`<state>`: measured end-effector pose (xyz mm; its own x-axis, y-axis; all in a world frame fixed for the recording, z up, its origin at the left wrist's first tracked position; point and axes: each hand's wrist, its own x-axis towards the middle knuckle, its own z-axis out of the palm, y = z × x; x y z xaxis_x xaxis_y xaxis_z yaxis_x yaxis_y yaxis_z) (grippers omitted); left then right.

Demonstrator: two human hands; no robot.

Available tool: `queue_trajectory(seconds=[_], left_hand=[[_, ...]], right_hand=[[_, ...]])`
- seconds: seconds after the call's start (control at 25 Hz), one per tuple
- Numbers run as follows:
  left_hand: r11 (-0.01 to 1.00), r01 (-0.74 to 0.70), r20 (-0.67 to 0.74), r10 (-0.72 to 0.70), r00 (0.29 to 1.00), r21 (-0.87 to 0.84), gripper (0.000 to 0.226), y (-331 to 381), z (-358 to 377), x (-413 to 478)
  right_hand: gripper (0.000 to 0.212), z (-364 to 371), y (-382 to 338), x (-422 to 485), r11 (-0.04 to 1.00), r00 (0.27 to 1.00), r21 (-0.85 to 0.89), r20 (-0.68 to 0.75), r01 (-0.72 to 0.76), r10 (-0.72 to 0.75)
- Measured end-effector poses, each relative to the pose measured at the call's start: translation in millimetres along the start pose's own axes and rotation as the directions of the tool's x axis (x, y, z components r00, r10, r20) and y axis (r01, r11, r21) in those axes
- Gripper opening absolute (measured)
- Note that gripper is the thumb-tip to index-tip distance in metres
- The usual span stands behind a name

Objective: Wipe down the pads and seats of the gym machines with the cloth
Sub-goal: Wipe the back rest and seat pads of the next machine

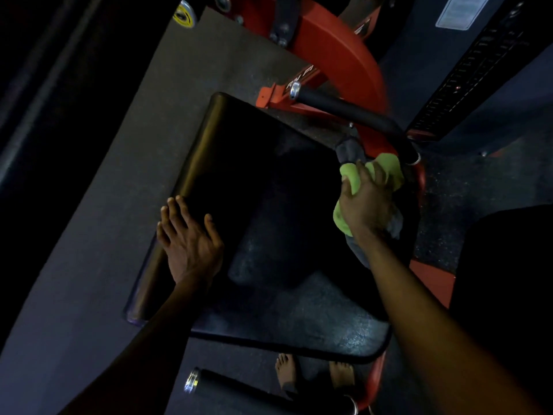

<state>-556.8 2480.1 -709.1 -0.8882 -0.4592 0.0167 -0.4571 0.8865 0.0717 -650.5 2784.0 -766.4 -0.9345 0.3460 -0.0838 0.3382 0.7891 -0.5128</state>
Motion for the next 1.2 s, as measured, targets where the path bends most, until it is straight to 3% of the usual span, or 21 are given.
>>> queue_trajectory(seconds=[0.16,0.32,0.44,0.52,0.6,0.68,0.76,0.84,1.0,1.08,1.2], left_hand=[[1.0,-0.002,0.006,0.002,1.0,0.015,0.067,1,0,1],[1.0,-0.007,0.012,0.007,1.0,0.027,0.067,1,0,-1],[1.0,-0.001,0.011,0.0,1.0,0.021,0.066,0,0,-1],[1.0,-0.001,0.011,0.001,1.0,0.014,0.066,1,-1,-1],[1.0,-0.013,-0.006,0.013,1.0,0.016,0.066,0,-2,-1],[1.0,-0.026,-0.003,0.026,1.0,0.017,0.067,0,-3,-3],[1.0,-0.018,0.004,0.018,1.0,0.022,0.066,0,-2,-2],[1.0,-0.014,0.009,0.014,1.0,0.018,0.067,1,-2,-2],[1.0,-0.017,0.02,0.017,1.0,0.026,0.07,1,-2,-2],[1.0,-0.017,0.016,0.017,1.0,0.02,0.07,0,-2,-1],[1.0,-0.025,0.022,0.024,0.999,0.018,0.07,0,-2,-2]], right_hand=[[0.056,12,-44,0,0.991,1.0,-0.135,0.022,-0.012,0.015],[0.052,26,-98,-10,0.963,0.97,-0.114,0.034,0.242,-0.24],[0.048,36,-134,-29,0.83,0.833,-0.085,0.102,0.551,-0.543],[0.047,37,-124,-18,0.745,0.743,-0.047,0.126,0.666,-0.657],[0.05,36,-114,7,0.828,0.828,-0.041,0.06,0.56,-0.557],[0.051,34,-123,27,0.951,0.95,-0.01,0.039,0.31,-0.31],[0.051,37,-144,29,0.982,0.983,-0.065,0.067,0.176,-0.171],[0.052,38,-157,15,0.956,0.962,-0.124,0.083,0.267,-0.258],[0.053,40,-159,2,0.844,0.851,-0.118,0.133,0.522,-0.508],[0.052,36,-141,10,0.863,0.864,-0.072,0.103,0.5,-0.492],[0.046,27,-80,18,0.961,0.96,0.002,-0.052,0.277,-0.276]])
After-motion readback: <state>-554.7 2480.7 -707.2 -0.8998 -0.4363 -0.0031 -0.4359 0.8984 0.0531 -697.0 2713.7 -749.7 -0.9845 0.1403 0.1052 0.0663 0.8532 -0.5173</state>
